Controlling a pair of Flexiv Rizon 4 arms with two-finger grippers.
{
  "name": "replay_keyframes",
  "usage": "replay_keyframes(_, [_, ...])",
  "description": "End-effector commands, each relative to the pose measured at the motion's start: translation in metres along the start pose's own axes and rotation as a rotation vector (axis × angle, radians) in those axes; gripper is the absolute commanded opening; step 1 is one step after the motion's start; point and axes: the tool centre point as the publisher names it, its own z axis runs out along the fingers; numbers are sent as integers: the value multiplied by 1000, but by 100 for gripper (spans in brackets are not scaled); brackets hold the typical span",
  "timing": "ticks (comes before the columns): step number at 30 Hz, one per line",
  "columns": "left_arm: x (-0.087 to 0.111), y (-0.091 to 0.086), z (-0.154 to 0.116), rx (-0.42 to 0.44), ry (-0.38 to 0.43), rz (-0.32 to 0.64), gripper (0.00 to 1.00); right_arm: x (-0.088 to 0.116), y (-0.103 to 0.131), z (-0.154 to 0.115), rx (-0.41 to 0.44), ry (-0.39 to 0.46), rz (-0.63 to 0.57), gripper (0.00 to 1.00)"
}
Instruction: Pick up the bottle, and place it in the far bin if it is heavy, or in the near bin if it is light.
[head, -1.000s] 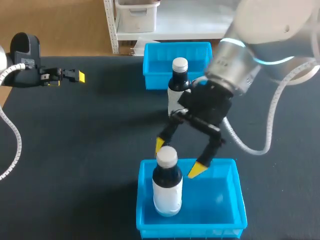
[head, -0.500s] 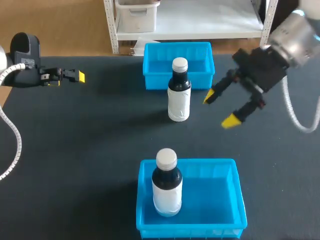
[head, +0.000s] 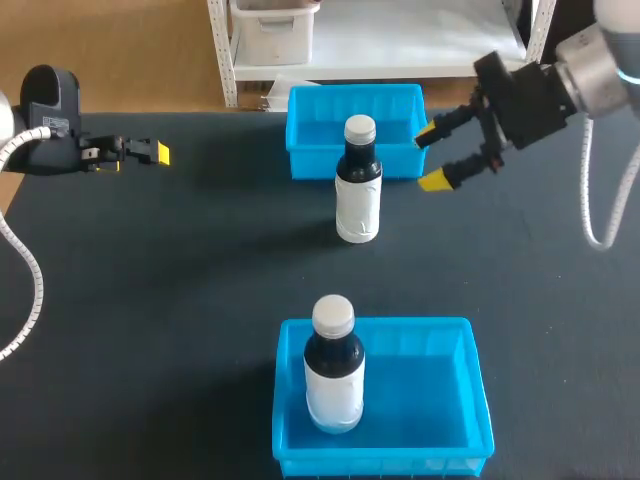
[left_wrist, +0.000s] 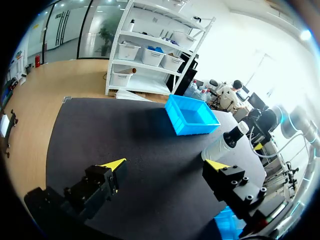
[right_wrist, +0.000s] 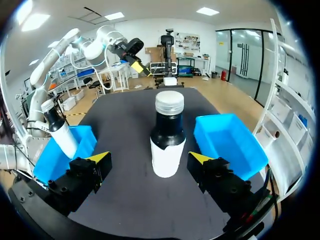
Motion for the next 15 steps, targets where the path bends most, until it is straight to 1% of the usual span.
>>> replay_keyframes(1, [0,0,0,0,0,0,100,-10,-16,21,-21,3,3,100])
replay_keyframes(6, [0,0,0,0,0,0,100,-22,-23,34,-16,10,-12,100])
replay_keyframes(15, [0,0,0,0,0,0,100,-35,-32,49,-19,-22,-18,100])
